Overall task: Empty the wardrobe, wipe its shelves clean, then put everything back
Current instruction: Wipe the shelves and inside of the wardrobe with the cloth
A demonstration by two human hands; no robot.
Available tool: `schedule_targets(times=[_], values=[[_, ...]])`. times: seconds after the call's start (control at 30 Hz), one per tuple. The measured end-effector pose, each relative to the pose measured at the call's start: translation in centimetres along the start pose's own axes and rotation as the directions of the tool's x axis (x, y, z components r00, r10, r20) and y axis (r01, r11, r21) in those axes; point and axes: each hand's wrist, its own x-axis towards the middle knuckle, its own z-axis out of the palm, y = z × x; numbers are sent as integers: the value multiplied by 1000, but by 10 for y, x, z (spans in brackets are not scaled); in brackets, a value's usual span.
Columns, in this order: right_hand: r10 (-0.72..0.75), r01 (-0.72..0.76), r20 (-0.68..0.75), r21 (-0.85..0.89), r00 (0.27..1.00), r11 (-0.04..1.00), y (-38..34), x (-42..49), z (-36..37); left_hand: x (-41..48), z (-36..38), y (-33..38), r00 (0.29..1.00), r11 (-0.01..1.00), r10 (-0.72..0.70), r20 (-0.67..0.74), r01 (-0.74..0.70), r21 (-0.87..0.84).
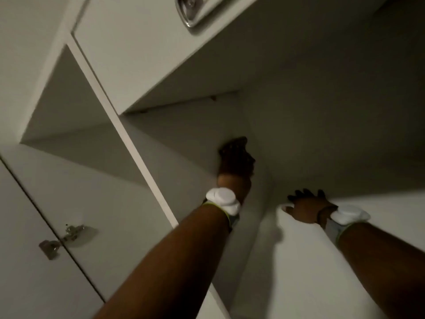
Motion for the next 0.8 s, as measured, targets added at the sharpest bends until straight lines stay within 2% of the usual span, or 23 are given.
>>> schedule_targets(times=[0.03,0.07,0.1,0.17,0.2,0.27,0.33,0.43,0.53,0.63,0.7,0.73,0.8], values=[[-12,12,-10,-12,1000,1000,-2,-1,-1,-24,18,8,977,988,154,145,-149,-41],[-20,19,-14,-25,1000,1000,-2,-3,0,-63,35,23,910,959,282,305,-280,-52],[-24,23,-15,-31,1000,999,-3,-5,2,-95,48,33,838,915,382,388,-402,-33],[-44,43,-9,-40,999,998,-5,-4,8,-115,55,34,770,855,448,454,-518,36],[-46,46,1,-45,999,998,-5,-4,9,-106,54,29,784,841,449,430,-533,93],[-34,35,13,-51,999,998,-5,-5,7,-82,24,14,773,842,402,491,-522,132],[-31,32,26,-39,999,999,-10,-5,6,-42,-24,-11,834,888,332,441,-434,152],[-114,117,61,-53,992,992,-30,-12,9,17,-96,-51,953,954,215,213,-252,162],[-185,188,56,-49,981,981,-62,-18,23,32,-122,-68,980,986,79,183,-103,127],[-153,155,74,-20,985,988,-77,-22,27,9,-99,-53,977,937,148,155,-189,295],[-164,168,82,-41,983,985,-74,-22,24,-25,-77,-36,948,921,245,205,-293,257],[-176,180,83,-55,981,982,-71,-22,22,-46,-63,-25,917,897,296,267,-363,252],[-175,181,94,-64,980,981,-69,-21,21,-87,-36,-1,812,834,350,468,-498,239]])
